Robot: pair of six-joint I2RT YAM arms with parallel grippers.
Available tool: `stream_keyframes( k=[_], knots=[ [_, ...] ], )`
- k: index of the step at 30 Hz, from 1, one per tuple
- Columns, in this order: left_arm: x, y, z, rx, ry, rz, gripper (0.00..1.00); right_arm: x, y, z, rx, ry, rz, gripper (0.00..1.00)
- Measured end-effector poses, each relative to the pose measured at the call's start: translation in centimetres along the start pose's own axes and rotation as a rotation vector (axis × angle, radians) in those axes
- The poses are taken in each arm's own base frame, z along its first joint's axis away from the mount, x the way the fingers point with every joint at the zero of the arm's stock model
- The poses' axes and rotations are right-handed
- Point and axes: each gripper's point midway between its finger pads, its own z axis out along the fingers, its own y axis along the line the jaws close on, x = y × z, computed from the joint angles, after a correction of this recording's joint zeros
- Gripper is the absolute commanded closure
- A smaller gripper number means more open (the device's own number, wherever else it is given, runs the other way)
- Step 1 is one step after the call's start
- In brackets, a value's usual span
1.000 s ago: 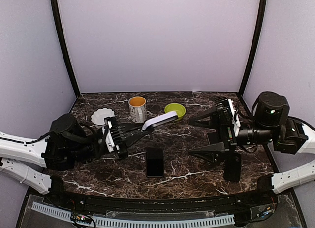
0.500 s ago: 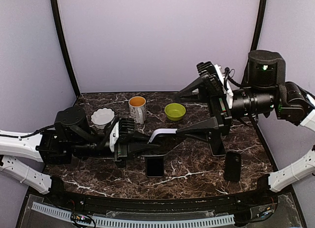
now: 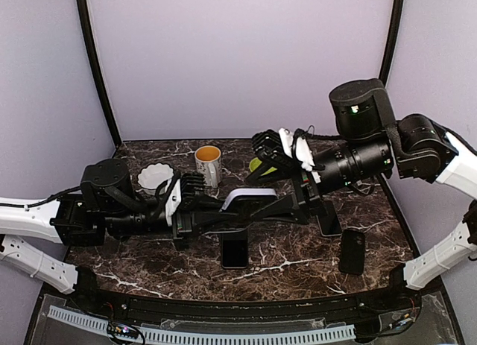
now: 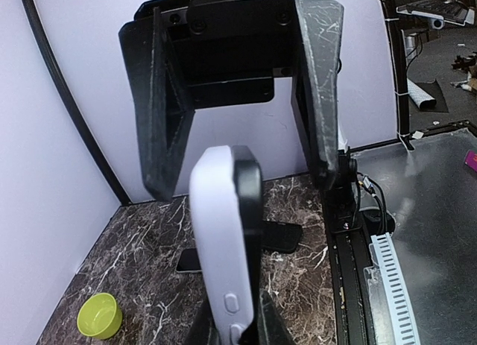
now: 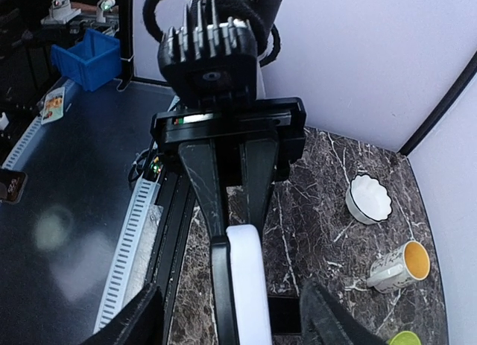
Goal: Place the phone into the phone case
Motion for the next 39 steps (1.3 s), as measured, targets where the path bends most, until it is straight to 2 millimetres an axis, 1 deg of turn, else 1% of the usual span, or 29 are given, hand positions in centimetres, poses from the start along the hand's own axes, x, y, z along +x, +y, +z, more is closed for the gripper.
stream_keyframes(
  k=[4, 5, 10, 11, 12, 13, 14, 19, 26, 27, 28, 29, 30, 31, 32, 34, 36, 39],
  knots=[
    [0.0, 0.0, 0.0, -0.001, 0.001, -0.001, 1.00, -0.3, 0.0, 0.0, 0.011, -0.009, -0.005, 0.62],
    [0.0, 0.0, 0.0, -0.001, 0.001, -0.001, 1.00, -0.4, 0.0, 0.1, 0.014, -0.009, -0.011, 0.64],
    [0.1, 0.0, 0.0, 0.001, 0.002, -0.004, 1.00, -0.2, -0.3, 0.7, 0.025, 0.004, -0.015, 0.68],
    [0.1, 0.0, 0.0, 0.002, 0.003, -0.005, 1.00, -0.1, -0.4, 1.0, 0.025, 0.010, -0.015, 0.71],
    [0.1, -0.1, 0.0, 0.004, 0.003, -0.006, 1.00, 0.0, -0.4, 1.3, 0.026, 0.017, -0.013, 0.76],
    [0.1, -0.1, 0.0, 0.005, 0.002, -0.006, 1.00, 0.2, -0.5, 1.6, 0.027, 0.025, -0.014, 0.85],
    [0.1, -0.1, 0.1, 0.007, 0.004, -0.008, 1.00, 0.4, -0.5, 1.9, 0.028, 0.034, -0.015, 1.00],
    [0.3, -0.4, 0.1, 0.028, 0.008, -0.028, 1.00, 0.6, 0.0, 1.9, 0.011, 0.052, -0.030, 1.00],
    [0.3, -0.6, 0.2, 0.036, 0.007, -0.032, 1.00, 0.6, -0.1, 1.8, 0.019, 0.053, -0.026, 1.00],
    [0.3, -0.6, 0.2, 0.037, 0.006, -0.032, 1.00, 0.6, -0.1, 1.8, 0.020, 0.053, -0.026, 0.88],
    [0.3, -0.6, 0.3, 0.037, 0.003, -0.032, 1.00, 0.6, -0.1, 1.7, 0.020, 0.053, -0.025, 0.69],
    [0.2, -0.6, 0.3, 0.038, 0.000, -0.033, 1.00, 0.5, -0.1, 1.7, 0.020, 0.052, -0.025, 0.52],
    [0.1, -0.6, 0.3, 0.038, -0.004, -0.035, 1.00, 0.5, -0.1, 1.6, 0.024, 0.050, -0.022, 0.38],
    [0.0, -0.6, 0.3, 0.036, -0.006, -0.036, 1.00, 0.3, -0.4, 1.6, 0.038, 0.041, -0.016, 0.30],
    [0.0, -0.5, 0.3, 0.033, -0.009, -0.039, 1.00, 0.1, -0.7, 1.5, 0.057, 0.029, -0.012, 0.25],
    [-0.4, -0.3, 0.3, 0.025, -0.026, -0.049, 1.00, 0.1, -1.0, 1.2, 0.086, 0.007, -0.005, 0.21],
    [-0.9, -0.2, 0.0, 0.016, -0.054, -0.067, 1.00, 0.5, -0.9, 0.7, 0.110, -0.015, 0.004, 0.19],
    [-2.0, 0.1, -0.8, 0.008, -0.116, -0.104, 1.00, 1.5, -0.6, -0.5, 0.141, -0.061, 0.021, 0.20]
  ],
)
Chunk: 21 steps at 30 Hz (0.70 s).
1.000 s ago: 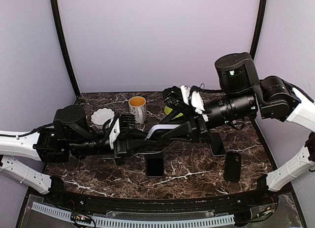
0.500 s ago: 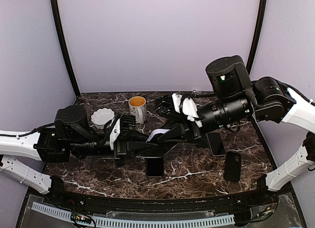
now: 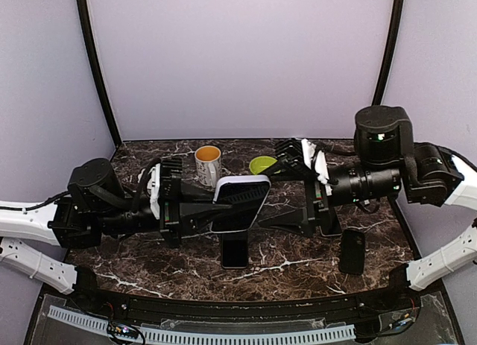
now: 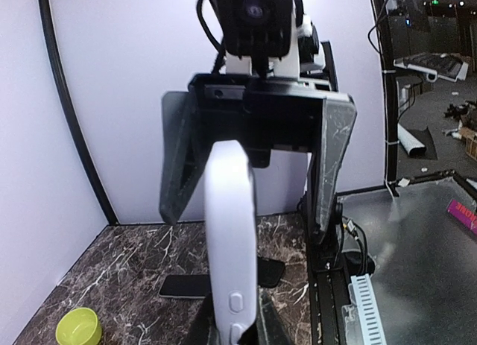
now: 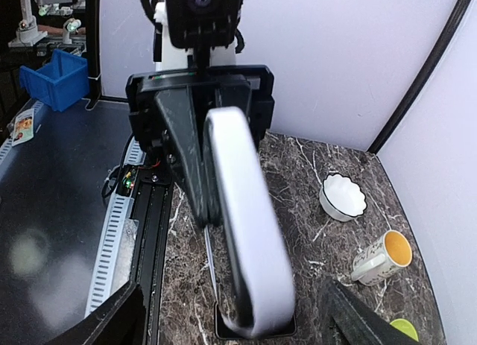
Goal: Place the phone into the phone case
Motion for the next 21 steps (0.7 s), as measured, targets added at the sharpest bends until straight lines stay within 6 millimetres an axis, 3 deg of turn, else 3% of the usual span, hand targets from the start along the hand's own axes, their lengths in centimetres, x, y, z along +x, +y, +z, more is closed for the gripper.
stream_keyframes(
  k=[5, 10, 11, 14, 16, 17, 20, 21],
  knots=[
    [-1.9, -0.2, -0.5, 0.024, -0.088, -0.061, 1.00, -0.6, 0.4, -1.3, 0.011, -0.129, 0.040, 0.25],
    [-2.6, -0.8, -0.5, 0.060, -0.125, -0.098, 1.00, -2.2, 0.1, -1.3, 0.010, -0.216, 0.072, 0.44],
    [-2.7, -0.8, -0.4, 0.065, -0.129, -0.102, 1.00, -2.5, 0.1, -1.2, 0.010, -0.228, 0.074, 0.50],
    [-2.7, -1.0, -0.3, 0.078, -0.136, -0.112, 1.00, -3.0, 0.0, -0.9, 0.006, -0.254, 0.085, 0.86],
    [-2.7, -1.0, -0.2, 0.075, -0.137, -0.118, 1.00, -3.2, 0.2, -0.6, -0.017, -0.265, 0.099, 0.97],
    [-2.6, -0.9, -0.3, 0.075, -0.136, -0.116, 1.00, -3.3, 0.4, -0.5, -0.029, -0.266, 0.102, 0.94],
    [-2.8, -0.9, -0.4, 0.078, -0.146, -0.116, 1.00, -3.5, 0.8, -0.4, -0.060, -0.272, 0.128, 0.51],
    [-2.9, -0.9, -0.4, 0.080, -0.151, -0.119, 1.00, -3.6, 0.7, -0.4, -0.058, -0.277, 0.129, 0.44]
  ],
)
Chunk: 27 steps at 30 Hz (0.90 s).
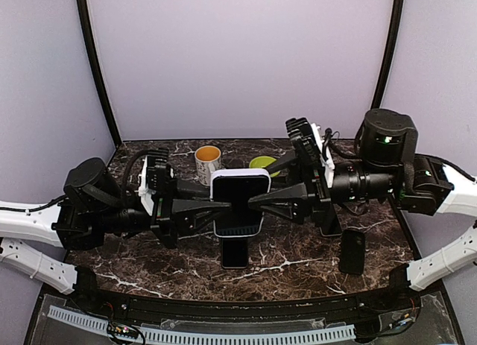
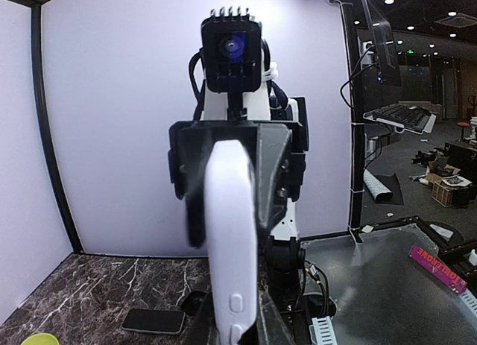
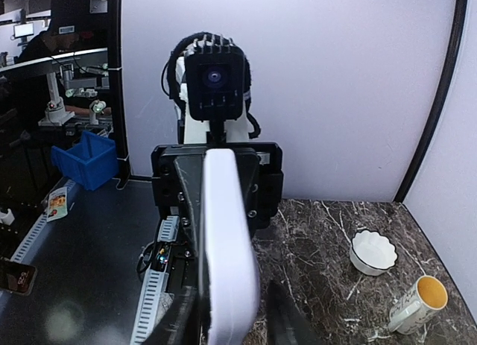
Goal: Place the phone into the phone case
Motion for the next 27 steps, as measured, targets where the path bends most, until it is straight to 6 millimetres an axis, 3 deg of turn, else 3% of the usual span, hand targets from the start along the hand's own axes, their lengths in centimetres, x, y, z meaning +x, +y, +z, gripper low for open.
stream_keyframes(
  k=[2, 4, 8, 12, 14, 15, 17, 19, 22, 24, 27],
  knots=[
    [-0.1, 0.0, 0.0, 0.000, -0.010, -0.010, 1.00, 0.3, -0.3, 0.4, 0.005, 0.005, 0.010, 0.42],
    [-0.3, 0.0, -0.1, -0.004, -0.031, -0.014, 1.00, 1.3, -0.4, 0.9, 0.006, 0.019, 0.022, 0.51],
    [-0.2, 0.1, -0.2, -0.009, -0.043, -0.025, 1.00, 3.6, -0.2, 1.6, -0.007, 0.063, 0.069, 1.00],
    [-0.3, 0.3, -0.2, -0.019, -0.053, -0.045, 1.00, 3.6, -0.1, 1.7, -0.018, 0.060, 0.079, 1.00],
    [-0.3, 0.5, -0.2, -0.030, -0.053, -0.053, 0.81, 3.6, -0.1, 1.7, -0.014, 0.061, 0.096, 1.00],
    [-0.2, 0.7, -0.3, -0.045, -0.051, -0.060, 0.50, 3.8, -0.3, 1.7, -0.005, 0.065, 0.113, 1.00],
    [0.3, 1.7, -0.3, -0.103, -0.034, -0.056, 0.19, 4.3, -1.1, 1.7, 0.022, 0.079, 0.165, 1.00],
    [0.9, 3.4, -0.4, -0.194, 0.000, -0.066, 0.06, 5.7, -3.5, 1.5, 0.105, 0.119, 0.258, 1.00],
    [3.0, 7.9, -0.4, -0.358, 0.125, -0.116, 0.02, 9.0, -8.3, 0.4, 0.256, 0.180, 0.429, 1.00],
    [4.6, 11.3, -0.8, -0.458, 0.209, -0.154, 0.01, 12.6, -11.6, -0.9, 0.370, 0.225, 0.563, 1.00],
    [8.6, 16.2, -3.1, -0.604, 0.354, -0.213, 0.01, 19.2, -14.3, -2.7, 0.494, 0.313, 0.771, 1.00]
  ],
)
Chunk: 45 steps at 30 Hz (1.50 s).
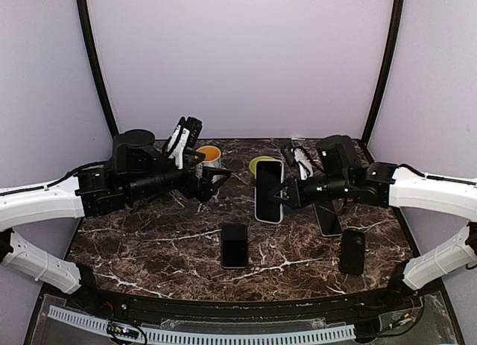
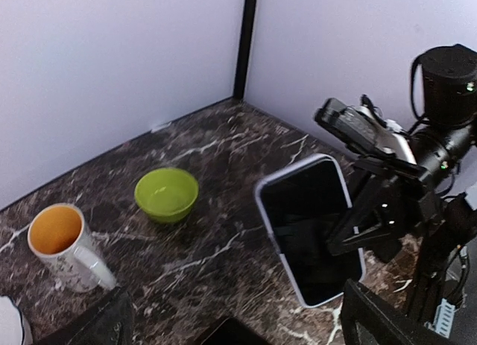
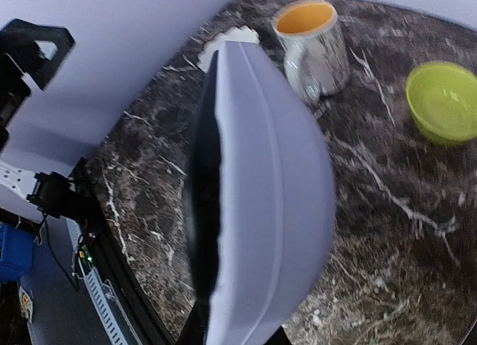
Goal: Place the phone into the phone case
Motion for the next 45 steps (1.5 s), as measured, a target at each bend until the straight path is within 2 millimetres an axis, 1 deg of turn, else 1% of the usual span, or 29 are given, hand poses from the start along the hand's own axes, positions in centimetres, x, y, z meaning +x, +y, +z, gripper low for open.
stream_keyframes(
  k=[1, 2, 4, 6, 8, 10, 12, 15, 16, 19, 20, 22, 25, 30, 32, 38, 40, 42, 45],
  knots=[
    [1.1, 1.7, 0.5, -0.041, 0.048, -0.011, 0.01, 1.6, -1.6, 0.7, 0.026, 0.042, 0.063, 1.00],
    [2.2, 3.0, 0.9, -0.070, 0.092, -0.020, 0.01, 3.3, -2.7, 1.5, 0.041, 0.089, 0.124, 1.00],
    [4.4, 5.6, 1.9, -0.116, 0.193, -0.043, 0.01, 6.6, -3.9, 2.7, 0.047, 0.183, 0.220, 1.00],
    [6.2, 7.8, 2.7, -0.152, 0.271, -0.067, 0.01, 8.9, -4.3, 3.7, 0.036, 0.258, 0.297, 1.00],
    [7.7, 9.9, 3.0, -0.193, 0.332, -0.092, 0.01, 10.1, -4.2, 4.4, 0.009, 0.301, 0.351, 1.00],
    [8.7, 12.0, 2.8, -0.242, 0.366, -0.113, 0.01, 11.0, -4.1, 5.2, -0.022, 0.329, 0.400, 1.00],
    [8.9, 13.9, 2.3, -0.291, 0.373, -0.128, 0.01, 11.6, -4.3, 5.7, -0.042, 0.342, 0.440, 1.00],
    [8.9, 16.1, 1.5, -0.350, 0.358, -0.139, 0.01, 12.7, -5.0, 6.3, -0.060, 0.365, 0.496, 1.00],
    [9.1, 16.7, 1.1, -0.368, 0.354, -0.139, 0.01, 13.2, -5.4, 6.5, -0.063, 0.375, 0.514, 1.00],
    [10.0, 16.8, 0.4, -0.378, 0.361, -0.128, 0.01, 14.7, -6.2, 7.1, -0.069, 0.414, 0.563, 0.91],
    [10.2, 16.8, 0.2, -0.378, 0.363, -0.122, 0.01, 15.0, -6.4, 7.3, -0.074, 0.424, 0.575, 0.85],
    [10.2, 16.7, 0.0, -0.375, 0.356, -0.112, 0.01, 15.1, -6.5, 7.4, -0.093, 0.431, 0.592, 0.77],
    [9.4, 16.5, -0.3, -0.370, 0.333, -0.099, 0.01, 15.4, -7.0, 7.7, -0.074, 0.431, 0.597, 0.68],
    [8.1, 16.3, -0.6, -0.361, 0.288, -0.088, 0.01, 16.9, -9.2, 7.6, 0.061, 0.445, 0.604, 0.64],
    [7.8, 16.2, -0.6, -0.358, 0.279, -0.088, 0.01, 16.7, -9.6, 7.6, 0.084, 0.433, 0.600, 0.59],
    [7.5, 16.0, -0.5, -0.344, 0.267, -0.088, 0.01, 15.7, -10.4, 7.8, 0.190, 0.408, 0.544, 0.51],
    [7.5, 15.9, -0.5, -0.342, 0.268, -0.087, 0.01, 15.4, -10.6, 8.0, 0.229, 0.403, 0.524, 0.45],
    [7.5, 15.9, -0.5, -0.341, 0.267, -0.086, 0.01, 15.0, -10.8, 8.4, 0.269, 0.394, 0.495, 0.44],
    [7.5, 15.9, -0.5, -0.340, 0.268, -0.084, 0.01, 14.7, -10.9, 8.8, 0.318, 0.384, 0.461, 0.48]
  ],
)
